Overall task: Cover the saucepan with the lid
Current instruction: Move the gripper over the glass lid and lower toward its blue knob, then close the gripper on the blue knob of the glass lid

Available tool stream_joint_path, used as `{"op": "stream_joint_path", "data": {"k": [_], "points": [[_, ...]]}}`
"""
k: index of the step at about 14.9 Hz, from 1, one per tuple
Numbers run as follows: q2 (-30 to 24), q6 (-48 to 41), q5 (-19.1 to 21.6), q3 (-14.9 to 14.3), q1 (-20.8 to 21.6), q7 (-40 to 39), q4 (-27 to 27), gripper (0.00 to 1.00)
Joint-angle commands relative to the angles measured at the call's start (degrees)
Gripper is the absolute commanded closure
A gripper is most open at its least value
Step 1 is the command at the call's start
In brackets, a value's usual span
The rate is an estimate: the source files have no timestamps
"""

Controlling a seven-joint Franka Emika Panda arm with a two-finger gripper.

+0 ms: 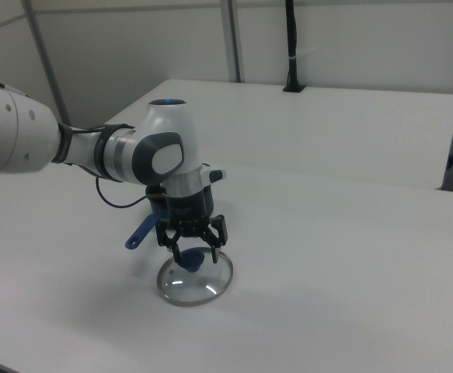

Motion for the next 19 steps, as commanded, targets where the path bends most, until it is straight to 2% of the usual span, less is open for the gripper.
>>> {"op": "stream_joint_path", "data": {"k": [1,2,5,6,8,14,19], "points": [[0.2,2.0,1.1,0.0,0.2,-0.8,-1.6,0.19],[0.3,2.0,1.1,0.1,0.3,-0.7,-1.6,0.19],[-0.6,0.1,1.6,0.1,0.0,-0.4,-1.1,0.07],[-0.6,-1.1,3.2,0.1,0.0,-0.4,-0.8,0.05],[-0.6,-1.6,6.0,0.0,0.0,-0.7,-0.1,0.05],[-0.2,-1.5,6.3,0.1,0.2,-0.1,-0.3,0.06],[0.2,0.3,6.3,0.1,0.5,-0.2,-0.9,0.19]]}}
